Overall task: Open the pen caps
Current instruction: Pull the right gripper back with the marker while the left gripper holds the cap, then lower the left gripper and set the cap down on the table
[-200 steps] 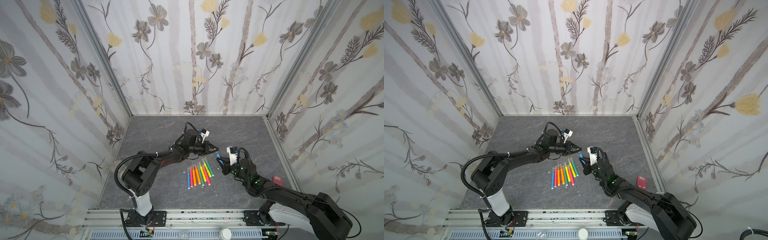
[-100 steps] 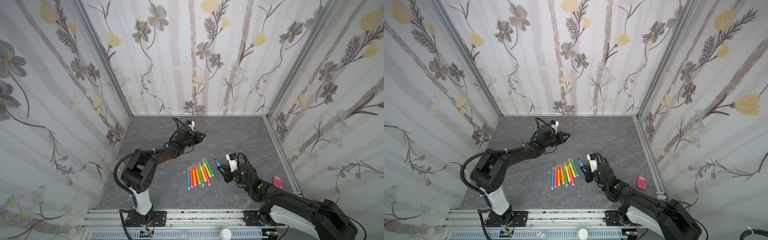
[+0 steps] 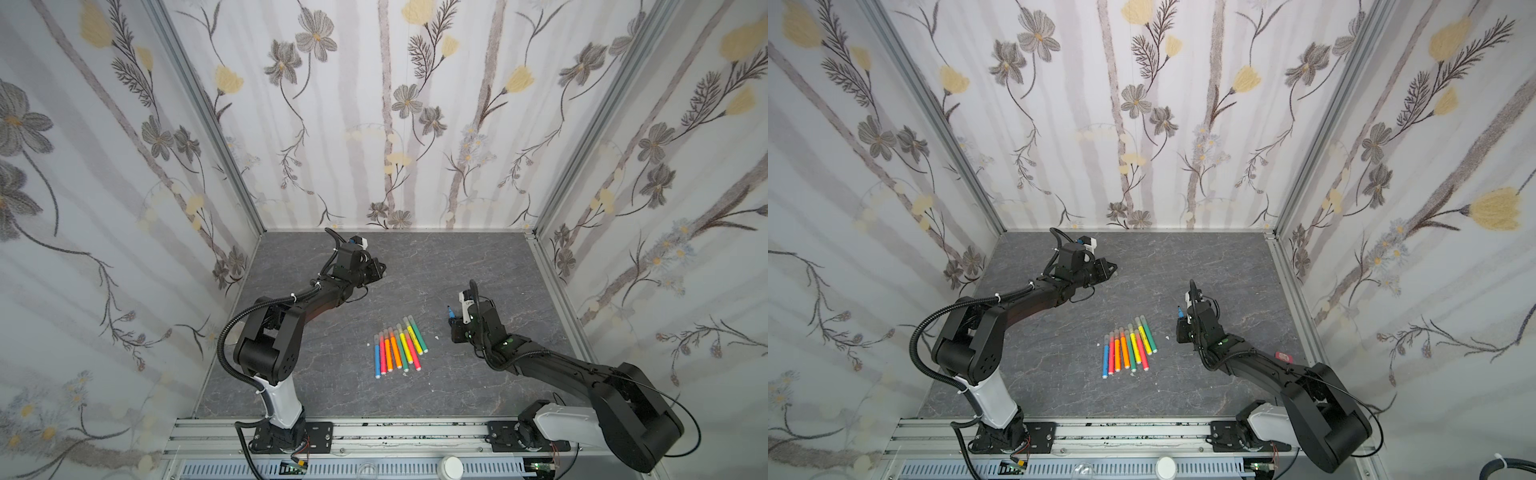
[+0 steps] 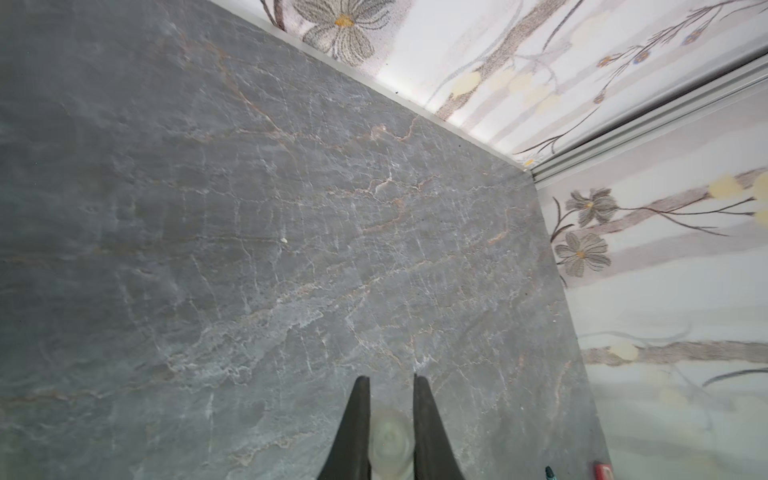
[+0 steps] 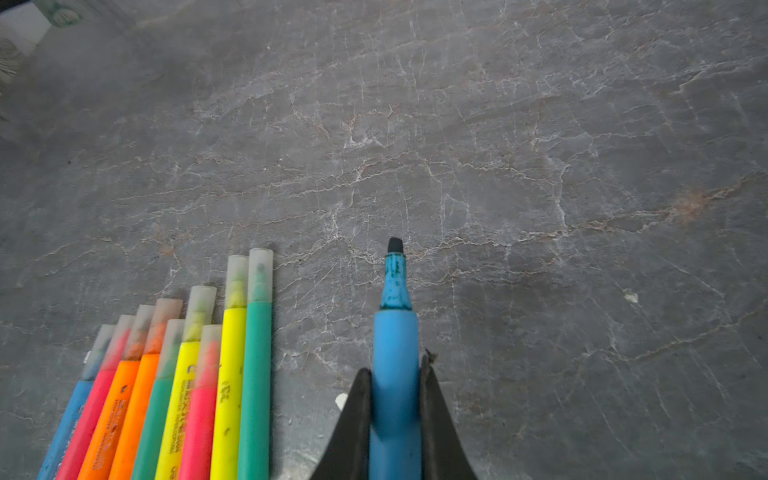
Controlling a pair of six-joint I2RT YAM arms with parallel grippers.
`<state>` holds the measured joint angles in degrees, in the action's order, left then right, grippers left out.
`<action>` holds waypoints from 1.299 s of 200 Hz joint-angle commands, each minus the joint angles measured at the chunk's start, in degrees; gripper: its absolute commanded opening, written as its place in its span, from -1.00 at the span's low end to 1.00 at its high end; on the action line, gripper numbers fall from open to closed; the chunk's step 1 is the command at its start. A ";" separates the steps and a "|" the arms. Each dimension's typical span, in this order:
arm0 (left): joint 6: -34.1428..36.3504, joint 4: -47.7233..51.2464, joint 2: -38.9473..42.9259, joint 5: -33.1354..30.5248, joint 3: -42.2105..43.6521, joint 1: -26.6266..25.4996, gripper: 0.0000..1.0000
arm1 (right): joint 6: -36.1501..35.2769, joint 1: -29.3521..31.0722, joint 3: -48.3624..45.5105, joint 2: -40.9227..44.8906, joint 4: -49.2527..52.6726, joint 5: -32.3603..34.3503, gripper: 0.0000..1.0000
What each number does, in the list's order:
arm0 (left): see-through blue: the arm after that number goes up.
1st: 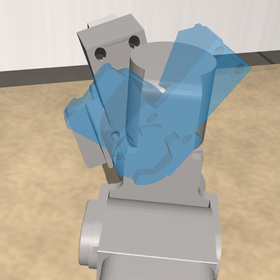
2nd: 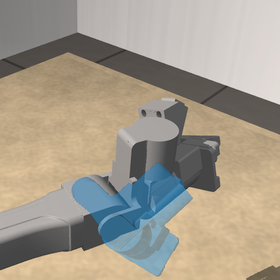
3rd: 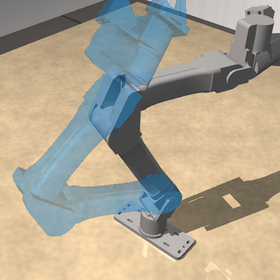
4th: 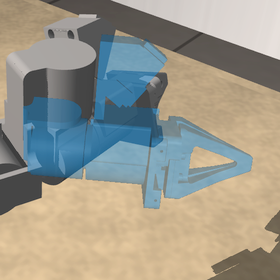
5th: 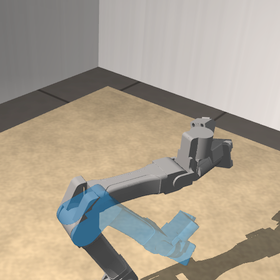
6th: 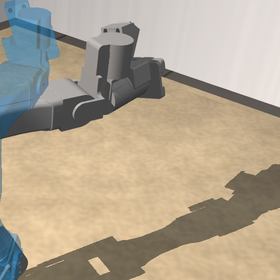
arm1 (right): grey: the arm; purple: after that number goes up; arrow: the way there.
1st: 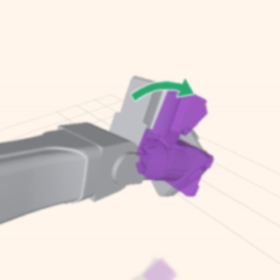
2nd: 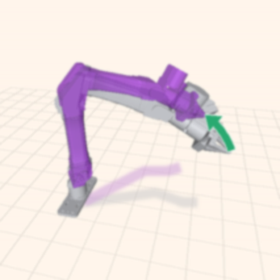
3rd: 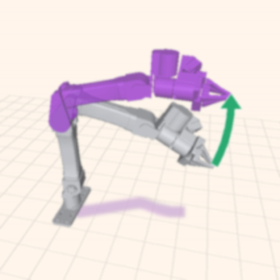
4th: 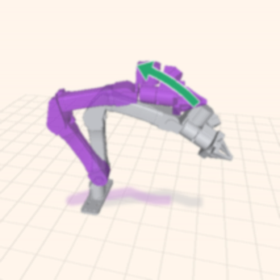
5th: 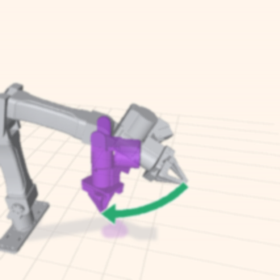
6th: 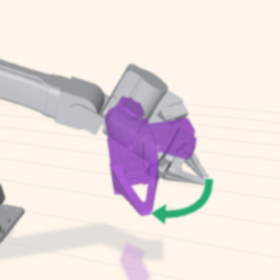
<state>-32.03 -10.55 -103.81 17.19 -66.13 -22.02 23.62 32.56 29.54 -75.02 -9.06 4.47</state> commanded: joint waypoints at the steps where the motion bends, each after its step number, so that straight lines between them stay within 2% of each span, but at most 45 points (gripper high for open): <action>1: 6.05 9.61 -2.88 -3.96 -3.50 0.40 -1.00 | -2.04 -0.26 3.33 -4.42 3.41 1.37 -1.00; 37: 7.62 15.83 -9.72 -3.66 -11.00 0.40 -1.00 | -2.28 -0.50 6.60 -10.44 3.76 2.38 -1.00; 87: 8.72 22.17 -16.35 -5.39 -18.76 0.49 -1.00 | -2.13 -0.42 8.72 -14.33 3.78 2.52 -1.00; 121: 9.18 25.36 -19.78 -5.68 -22.82 0.49 -1.00 | -2.08 -0.30 8.67 -14.97 3.68 2.96 -0.88; 209: 8.57 26.14 -23.89 -5.68 -25.70 0.84 -1.00 | -2.08 -0.21 8.48 -16.02 3.79 4.25 -0.66; 260: 8.39 25.58 -24.93 -4.97 -25.75 1.00 -0.95 | -1.95 -0.19 8.06 -16.03 3.94 4.56 -0.46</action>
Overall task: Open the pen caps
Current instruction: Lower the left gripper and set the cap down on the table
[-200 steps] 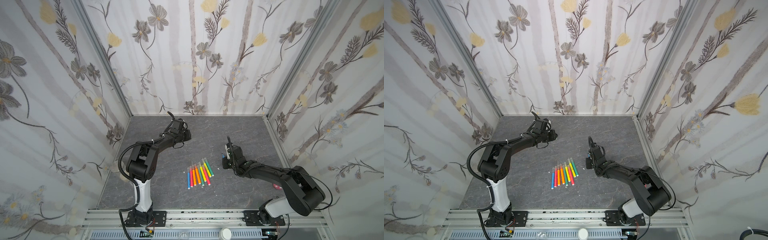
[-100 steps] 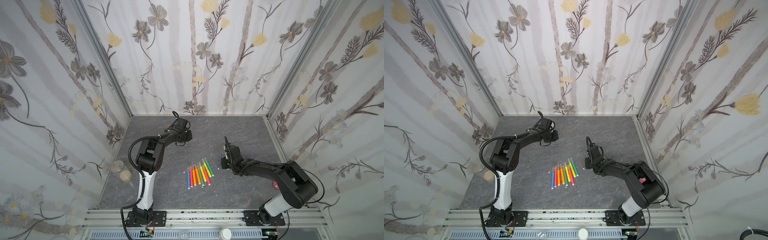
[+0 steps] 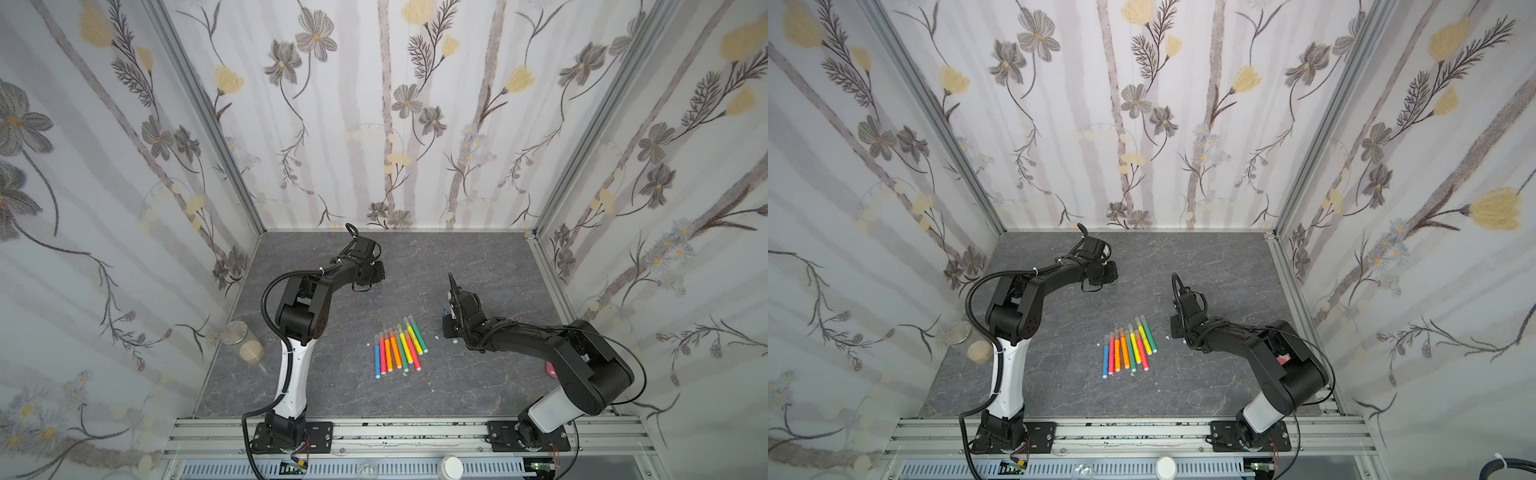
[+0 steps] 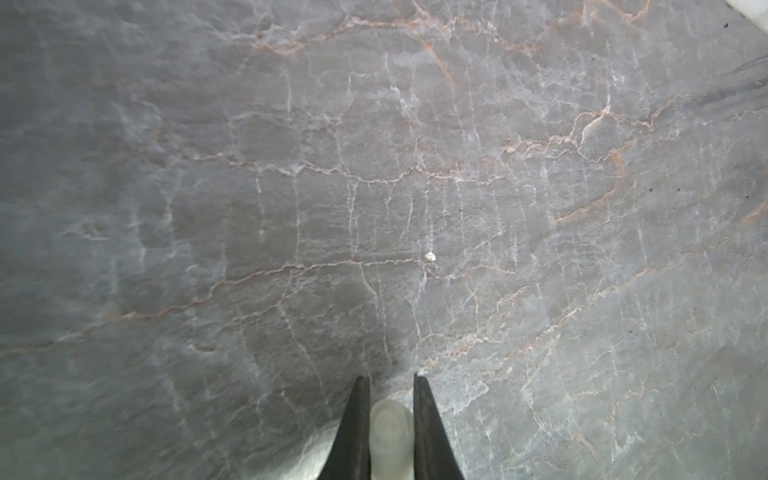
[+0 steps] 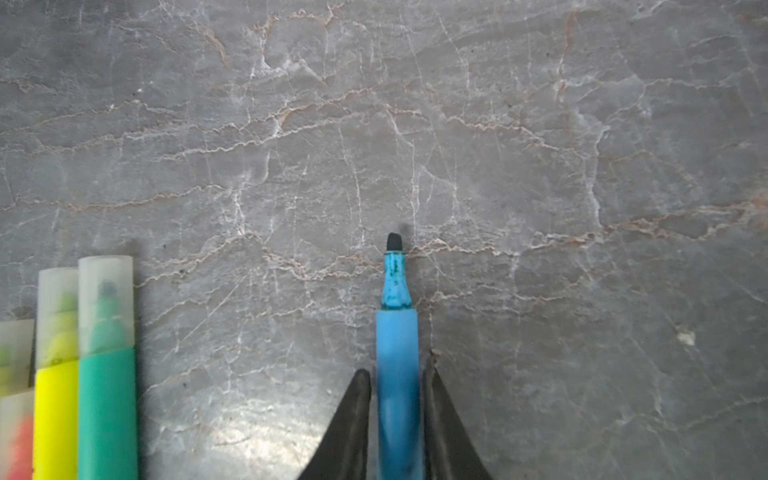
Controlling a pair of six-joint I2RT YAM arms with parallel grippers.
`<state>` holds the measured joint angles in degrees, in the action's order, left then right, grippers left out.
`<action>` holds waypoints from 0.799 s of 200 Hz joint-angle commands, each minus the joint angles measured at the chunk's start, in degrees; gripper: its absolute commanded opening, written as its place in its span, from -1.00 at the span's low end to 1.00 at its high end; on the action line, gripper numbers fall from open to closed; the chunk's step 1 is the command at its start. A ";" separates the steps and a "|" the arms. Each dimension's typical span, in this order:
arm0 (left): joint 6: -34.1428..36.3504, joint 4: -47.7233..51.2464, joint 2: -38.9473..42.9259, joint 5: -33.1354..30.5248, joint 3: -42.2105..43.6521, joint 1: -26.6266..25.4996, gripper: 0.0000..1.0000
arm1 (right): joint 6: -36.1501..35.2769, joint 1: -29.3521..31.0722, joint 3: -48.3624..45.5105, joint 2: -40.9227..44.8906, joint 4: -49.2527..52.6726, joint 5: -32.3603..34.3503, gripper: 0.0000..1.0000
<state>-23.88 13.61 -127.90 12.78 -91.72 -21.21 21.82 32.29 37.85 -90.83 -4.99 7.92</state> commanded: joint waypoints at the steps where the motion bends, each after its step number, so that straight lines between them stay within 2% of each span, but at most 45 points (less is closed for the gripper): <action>1: 0.28 1.42 -0.81 -0.56 -0.14 0.20 -0.95 | -0.14 0.06 -0.28 -0.18 -0.16 1.12 -0.46; 50: 0.06 0.90 -1.39 -0.12 0.07 0.26 -0.82 | 0.31 0.37 -1.00 0.14 -0.72 1.38 -0.35; 103: -0.04 0.70 -2.26 -0.34 0.32 0.41 -0.61 | 0.19 1.02 -0.29 7.42 1.34 2.45 -0.13; 136: -0.07 0.71 -2.45 -0.59 0.40 0.55 -0.49 | -0.24 2.34 1.26 10.95 3.74 1.85 -0.07; 160: -0.29 0.81 -2.09 -0.64 0.48 0.49 -0.25 | -0.38 3.84 2.80 11.15 5.23 1.66 -0.06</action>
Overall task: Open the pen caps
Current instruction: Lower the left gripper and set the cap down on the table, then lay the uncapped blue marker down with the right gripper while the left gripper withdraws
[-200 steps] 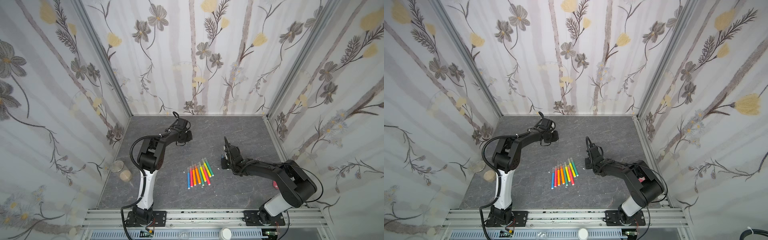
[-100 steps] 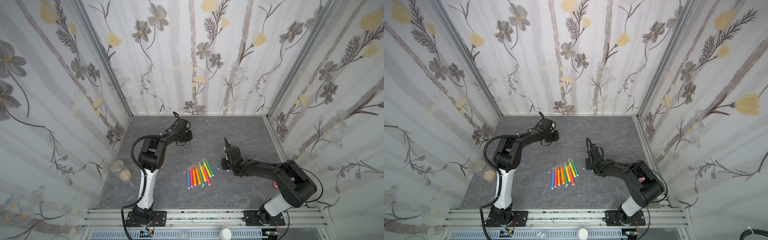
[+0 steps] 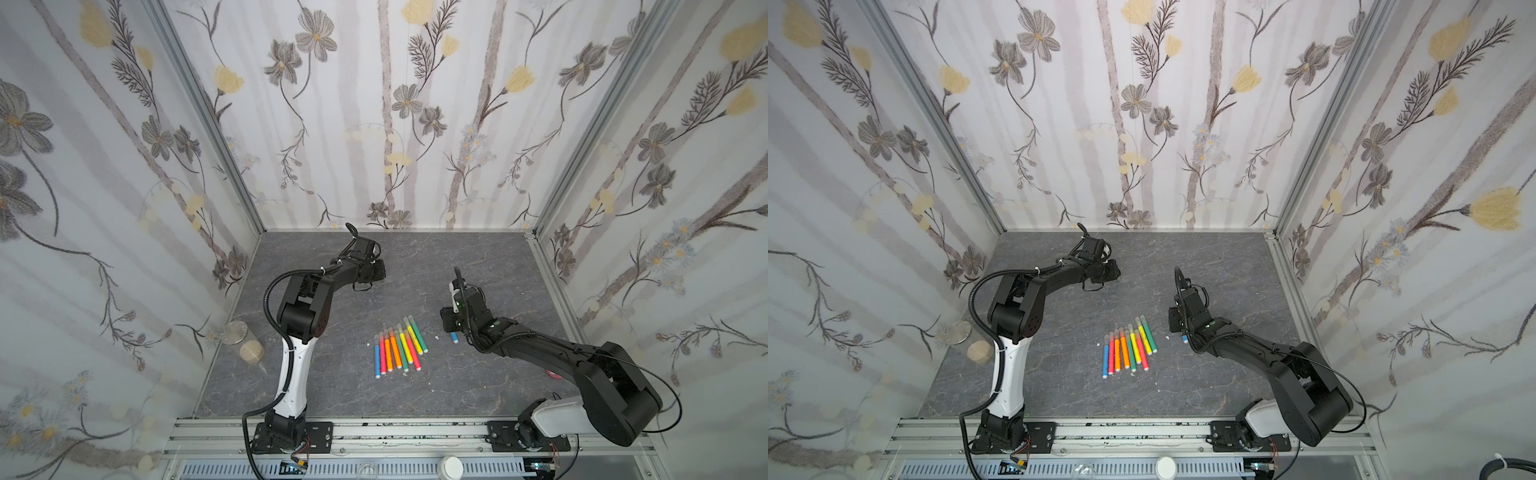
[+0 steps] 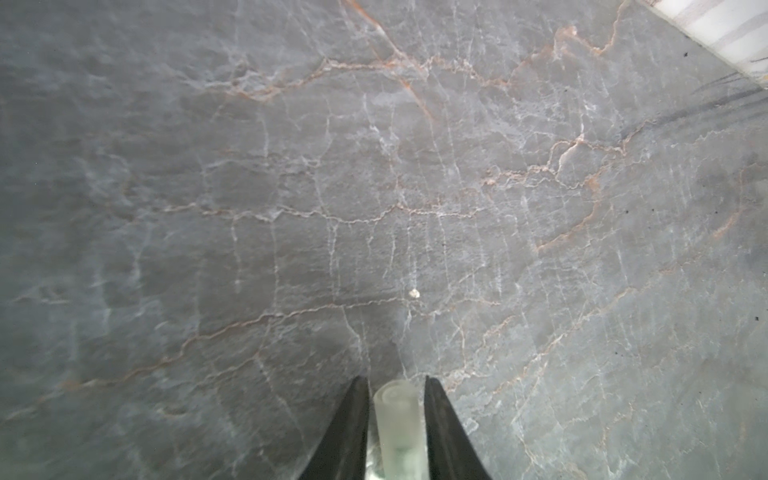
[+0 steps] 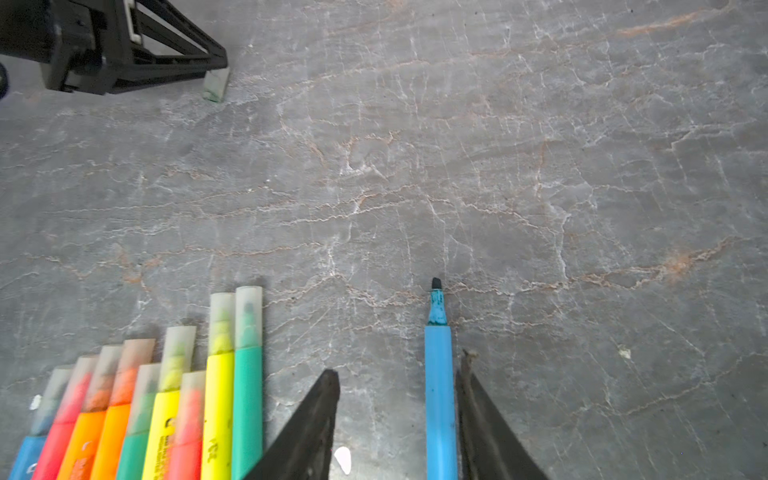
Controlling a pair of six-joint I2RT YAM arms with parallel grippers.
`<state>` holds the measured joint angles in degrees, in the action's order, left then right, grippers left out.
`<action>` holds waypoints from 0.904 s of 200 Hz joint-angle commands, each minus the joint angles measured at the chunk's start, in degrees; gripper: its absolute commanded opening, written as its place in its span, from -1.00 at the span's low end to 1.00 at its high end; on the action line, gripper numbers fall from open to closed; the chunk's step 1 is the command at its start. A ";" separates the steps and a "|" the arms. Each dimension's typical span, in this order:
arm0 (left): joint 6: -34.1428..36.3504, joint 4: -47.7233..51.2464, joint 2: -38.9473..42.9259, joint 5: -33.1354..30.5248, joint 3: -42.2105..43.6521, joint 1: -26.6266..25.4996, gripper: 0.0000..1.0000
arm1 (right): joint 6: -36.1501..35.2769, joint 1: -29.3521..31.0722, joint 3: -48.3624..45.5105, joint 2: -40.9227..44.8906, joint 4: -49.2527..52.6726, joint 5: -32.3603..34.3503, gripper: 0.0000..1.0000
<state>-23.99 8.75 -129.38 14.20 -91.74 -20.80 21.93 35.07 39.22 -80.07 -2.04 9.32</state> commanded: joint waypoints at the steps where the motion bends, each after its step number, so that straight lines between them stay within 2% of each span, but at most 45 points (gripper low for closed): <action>1: -0.14 5.66 -0.56 -2.02 0.51 0.11 -0.24 | -0.44 1.15 1.49 0.42 2.34 0.26 -0.05; 65: -0.71 4.25 6.57 -1.69 4.76 0.23 -0.16 | 0.81 5.08 3.45 -5.94 0.33 -3.29 -0.08; 95: -1.23 0.22 13.13 1.52 8.90 0.31 -0.12 | 1.00 6.46 6.17 -9.44 -0.33 -4.05 -0.09; 113: -1.49 -1.55 17.13 3.48 11.04 0.32 -0.02 | 1.23 7.03 6.60 -10.70 -0.85 -4.65 -0.11; 127: -0.87 -2.67 20.60 4.50 13.00 0.32 0.16 | 1.22 7.54 7.05 -10.96 -0.81 -4.80 -0.11; 142: -0.13 -5.42 25.13 5.13 16.55 0.30 0.51 | 1.34 8.00 7.49 -11.75 -0.42 -4.76 -0.11; 148: -0.11 -7.27 27.22 5.19 19.02 0.32 0.69 | 1.36 8.12 7.53 -12.73 -0.37 -4.75 -0.11; 154: -0.12 -9.65 29.56 5.51 21.39 0.32 0.97 | 1.36 8.17 7.62 -12.99 -0.27 -4.77 -0.11; 181: -3.17 -21.30 39.85 3.38 33.35 1.19 1.00 | 1.44 8.60 7.71 -13.92 -0.20 -5.19 -0.11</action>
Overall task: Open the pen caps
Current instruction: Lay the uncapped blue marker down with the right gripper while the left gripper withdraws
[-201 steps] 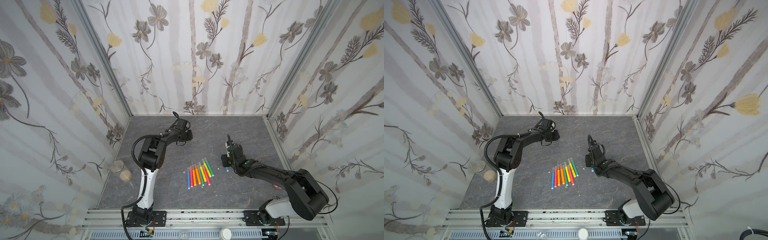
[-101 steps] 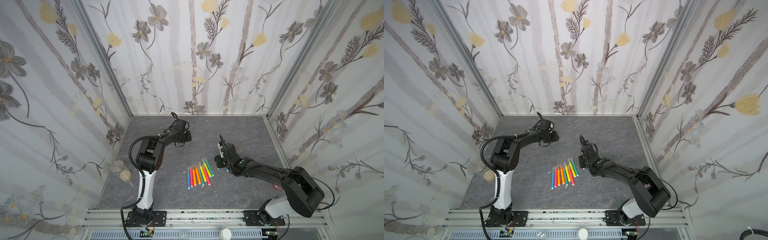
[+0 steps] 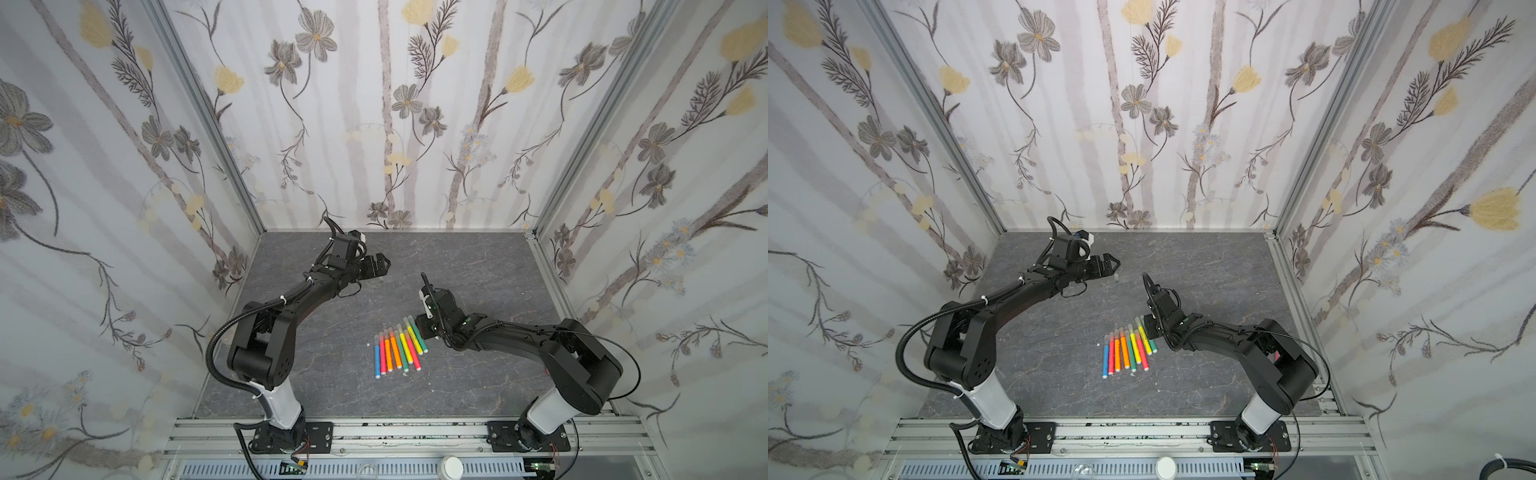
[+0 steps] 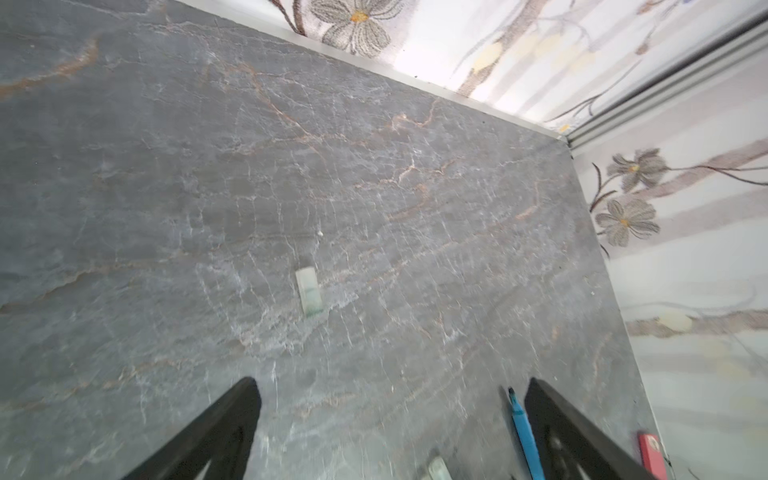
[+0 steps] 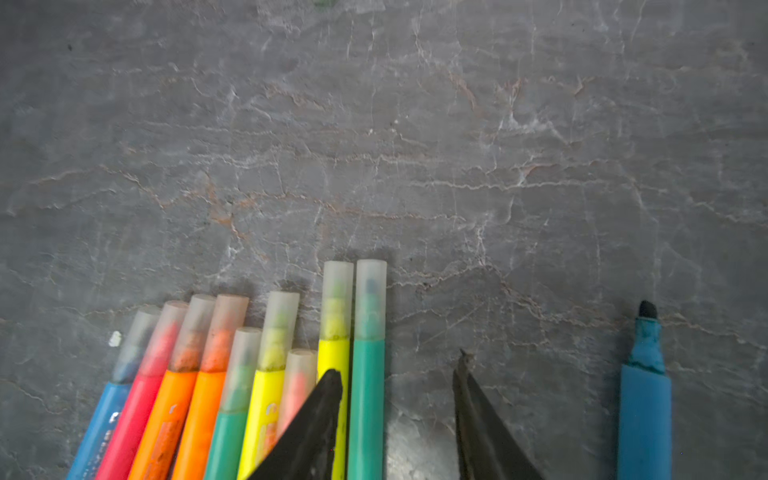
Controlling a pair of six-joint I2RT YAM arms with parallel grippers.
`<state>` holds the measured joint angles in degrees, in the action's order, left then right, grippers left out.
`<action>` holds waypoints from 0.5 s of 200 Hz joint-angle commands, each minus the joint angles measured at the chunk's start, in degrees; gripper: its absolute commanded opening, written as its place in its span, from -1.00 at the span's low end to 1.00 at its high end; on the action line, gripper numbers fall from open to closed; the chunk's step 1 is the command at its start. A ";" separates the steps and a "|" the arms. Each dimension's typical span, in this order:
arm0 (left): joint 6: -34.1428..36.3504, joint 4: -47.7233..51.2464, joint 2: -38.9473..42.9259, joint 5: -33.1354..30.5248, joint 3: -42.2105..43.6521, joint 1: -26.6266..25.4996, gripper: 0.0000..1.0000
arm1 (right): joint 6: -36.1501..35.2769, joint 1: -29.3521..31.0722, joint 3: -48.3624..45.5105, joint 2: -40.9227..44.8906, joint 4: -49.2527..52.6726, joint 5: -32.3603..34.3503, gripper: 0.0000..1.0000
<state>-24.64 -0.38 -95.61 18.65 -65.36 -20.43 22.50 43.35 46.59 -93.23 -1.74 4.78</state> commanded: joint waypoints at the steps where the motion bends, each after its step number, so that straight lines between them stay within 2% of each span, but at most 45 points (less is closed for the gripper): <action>1: -2.69 -12.53 6.37 -1.16 7.29 0.82 1.00 | 0.88 0.37 0.35 -0.79 -0.48 -0.60 -0.11; 28: -6.14 -19.25 11.83 1.14 14.20 2.92 1.00 | 0.90 0.86 0.35 -1.59 -0.48 -0.56 -0.11; 100: -6.71 -15.81 13.05 -0.24 16.94 3.53 1.00 | 1.49 2.00 0.43 -3.67 0.31 0.00 -0.13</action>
<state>-30.50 -14.70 -83.11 19.25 -49.21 -17.02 23.51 44.99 46.61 -96.36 -1.76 4.38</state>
